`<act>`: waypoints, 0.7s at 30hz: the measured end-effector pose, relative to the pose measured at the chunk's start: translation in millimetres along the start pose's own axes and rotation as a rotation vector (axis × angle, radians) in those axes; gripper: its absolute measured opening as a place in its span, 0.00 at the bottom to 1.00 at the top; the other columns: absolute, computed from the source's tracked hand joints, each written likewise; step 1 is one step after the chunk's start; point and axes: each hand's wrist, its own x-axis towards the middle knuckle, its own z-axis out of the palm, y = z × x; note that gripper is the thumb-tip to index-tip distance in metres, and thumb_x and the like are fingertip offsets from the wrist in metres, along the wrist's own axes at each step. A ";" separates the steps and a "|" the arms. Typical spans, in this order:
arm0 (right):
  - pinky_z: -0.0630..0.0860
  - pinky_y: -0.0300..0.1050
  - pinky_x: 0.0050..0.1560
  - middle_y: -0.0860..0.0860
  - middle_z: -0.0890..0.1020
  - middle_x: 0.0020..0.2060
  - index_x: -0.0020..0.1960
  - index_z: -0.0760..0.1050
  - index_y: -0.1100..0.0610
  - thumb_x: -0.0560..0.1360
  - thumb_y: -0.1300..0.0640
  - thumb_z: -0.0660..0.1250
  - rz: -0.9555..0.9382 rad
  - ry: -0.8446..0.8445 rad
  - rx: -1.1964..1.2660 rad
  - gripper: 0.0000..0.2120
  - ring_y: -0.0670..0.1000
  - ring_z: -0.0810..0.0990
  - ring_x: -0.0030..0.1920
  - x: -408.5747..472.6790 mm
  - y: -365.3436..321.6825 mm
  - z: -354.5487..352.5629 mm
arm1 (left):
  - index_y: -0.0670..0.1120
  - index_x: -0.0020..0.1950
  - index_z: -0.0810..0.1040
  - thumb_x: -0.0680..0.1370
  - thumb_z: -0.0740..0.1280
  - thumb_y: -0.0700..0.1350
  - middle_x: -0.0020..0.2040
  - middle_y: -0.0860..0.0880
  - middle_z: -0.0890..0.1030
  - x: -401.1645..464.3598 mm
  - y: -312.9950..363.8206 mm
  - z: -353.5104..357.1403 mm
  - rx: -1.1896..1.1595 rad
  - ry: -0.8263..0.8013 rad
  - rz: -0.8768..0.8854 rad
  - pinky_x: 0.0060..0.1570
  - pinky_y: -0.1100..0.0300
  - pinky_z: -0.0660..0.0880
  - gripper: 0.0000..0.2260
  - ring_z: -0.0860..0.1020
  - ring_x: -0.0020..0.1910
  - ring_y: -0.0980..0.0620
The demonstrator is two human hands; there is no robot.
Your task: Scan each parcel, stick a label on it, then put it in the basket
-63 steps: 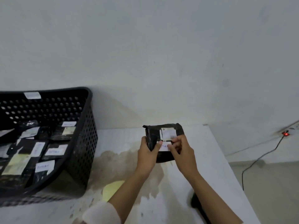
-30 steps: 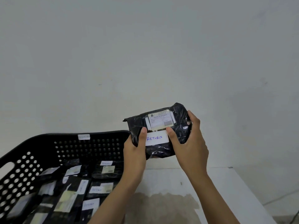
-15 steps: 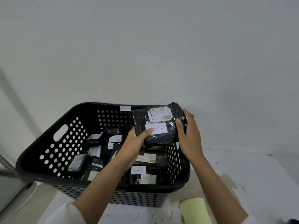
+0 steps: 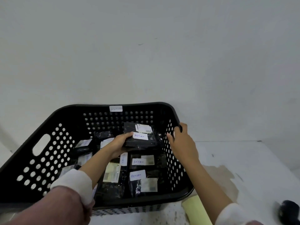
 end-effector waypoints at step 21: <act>0.74 0.46 0.43 0.50 0.53 0.75 0.68 0.62 0.55 0.81 0.41 0.53 0.021 -0.014 -0.116 0.23 0.56 0.75 0.51 3.1 -2.6 3.8 | 0.54 0.76 0.32 0.80 0.46 0.64 0.76 0.46 0.30 69.0 -75.5 48.5 1.735 -0.032 0.243 0.74 0.40 0.39 0.32 0.34 0.75 0.39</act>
